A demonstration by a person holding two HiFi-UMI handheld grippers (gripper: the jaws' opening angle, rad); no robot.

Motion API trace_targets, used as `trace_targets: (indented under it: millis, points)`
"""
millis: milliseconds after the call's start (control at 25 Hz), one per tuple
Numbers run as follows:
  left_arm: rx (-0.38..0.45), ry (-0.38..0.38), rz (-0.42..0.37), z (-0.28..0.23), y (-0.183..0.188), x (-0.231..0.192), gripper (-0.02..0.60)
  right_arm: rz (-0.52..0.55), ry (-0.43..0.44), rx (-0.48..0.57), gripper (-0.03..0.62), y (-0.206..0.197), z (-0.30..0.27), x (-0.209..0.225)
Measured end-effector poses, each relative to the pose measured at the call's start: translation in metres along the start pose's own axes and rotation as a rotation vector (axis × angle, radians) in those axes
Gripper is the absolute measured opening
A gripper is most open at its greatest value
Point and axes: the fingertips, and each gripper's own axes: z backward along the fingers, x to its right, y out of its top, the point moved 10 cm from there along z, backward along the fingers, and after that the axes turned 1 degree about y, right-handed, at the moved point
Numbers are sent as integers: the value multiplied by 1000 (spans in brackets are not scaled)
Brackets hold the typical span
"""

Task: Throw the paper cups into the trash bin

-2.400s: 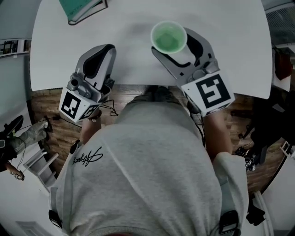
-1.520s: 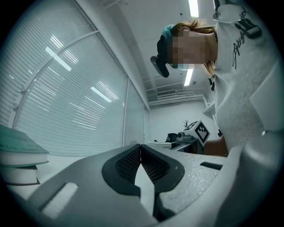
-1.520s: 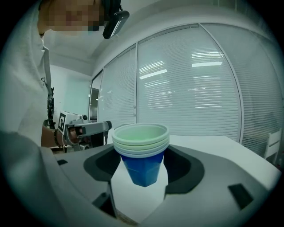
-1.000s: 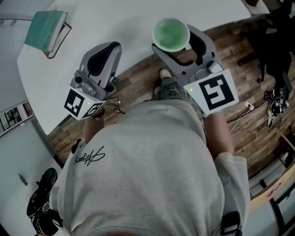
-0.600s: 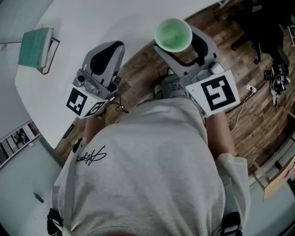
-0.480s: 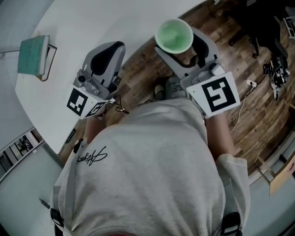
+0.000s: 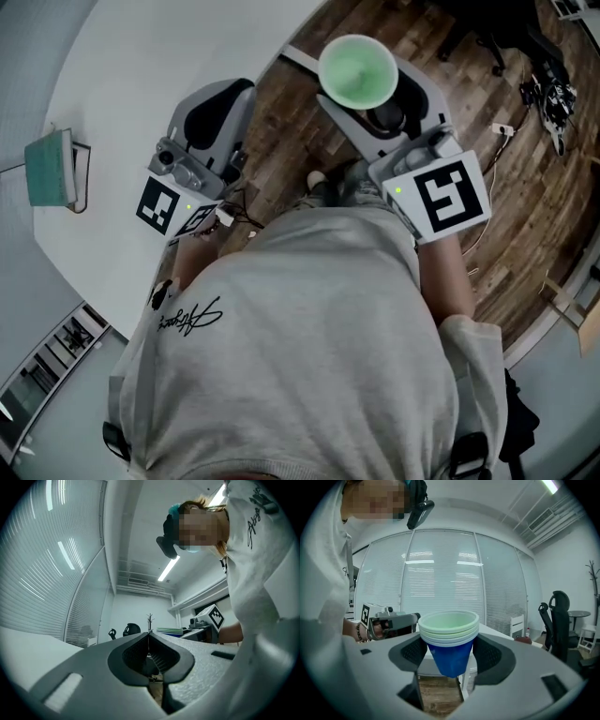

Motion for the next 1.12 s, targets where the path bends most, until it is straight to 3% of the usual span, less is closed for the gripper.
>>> trace_targets:
  millis: [360,1120]
  points:
    - [-30,-65,7,-73,-15,27,6,-23,-64,-2,295,-19,50,58]
    - [-67,-128,37,-218,-55,45,6,-55,-97,-47,295,-49,103,189]
